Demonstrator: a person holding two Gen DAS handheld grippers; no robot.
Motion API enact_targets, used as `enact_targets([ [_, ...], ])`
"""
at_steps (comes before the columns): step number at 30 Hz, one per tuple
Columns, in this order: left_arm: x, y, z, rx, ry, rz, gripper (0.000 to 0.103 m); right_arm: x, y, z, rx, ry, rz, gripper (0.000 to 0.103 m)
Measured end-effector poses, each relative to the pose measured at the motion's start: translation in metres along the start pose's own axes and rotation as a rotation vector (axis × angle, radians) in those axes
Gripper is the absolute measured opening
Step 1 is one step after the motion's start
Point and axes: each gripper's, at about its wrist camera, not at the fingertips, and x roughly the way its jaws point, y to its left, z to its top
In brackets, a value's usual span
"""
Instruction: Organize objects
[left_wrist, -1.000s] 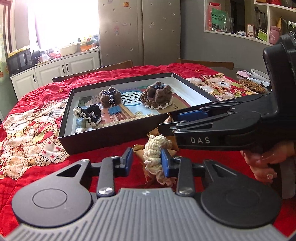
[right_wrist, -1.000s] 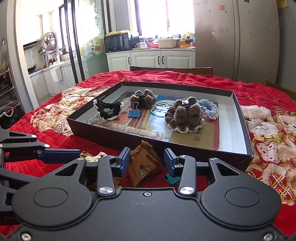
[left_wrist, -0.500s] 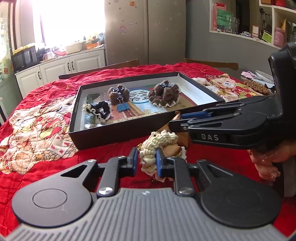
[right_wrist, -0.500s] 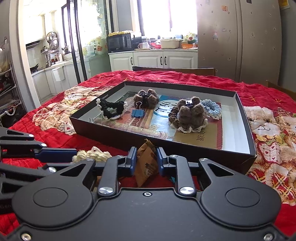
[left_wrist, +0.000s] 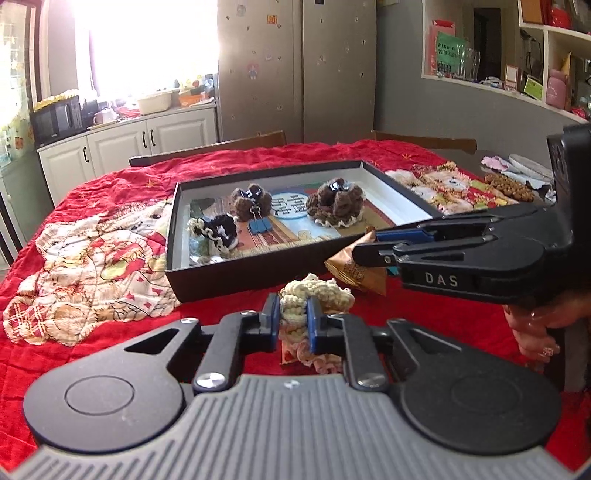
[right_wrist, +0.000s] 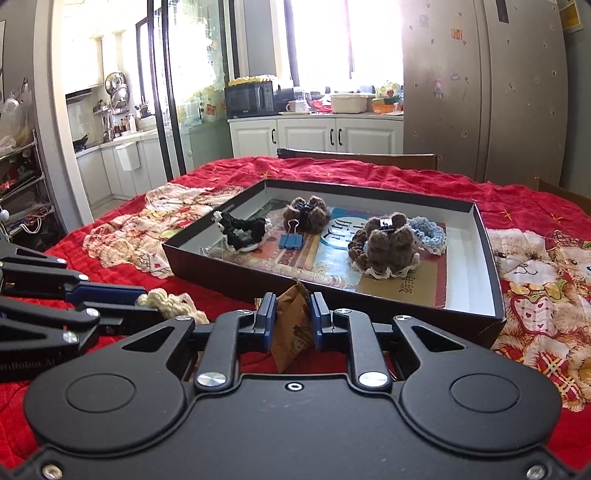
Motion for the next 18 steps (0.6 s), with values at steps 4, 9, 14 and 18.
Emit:
enact_targets([
  [4, -0.008, 0.0, 0.004, 0.014, -0.015, 0.007, 0.017, -0.011, 0.003, 0.0, -0.02, -0.015, -0.003, 0.019],
  [9, -0.003, 0.004, 0.001, 0.032, 0.021, 0.017, 0.018, -0.026, 0.004, -0.002, -0.034, -0.021, 0.0, 0.019],
  [14, -0.002, 0.0, -0.008, 0.083, 0.026, 0.04, 0.019, -0.037, 0.0, -0.008, -0.037, -0.014, -0.02, 0.019],
  [18, -0.008, -0.014, -0.014, 0.134, 0.019, -0.009, 0.022, -0.046, -0.006, -0.01, -0.021, -0.021, -0.027, 0.019],
])
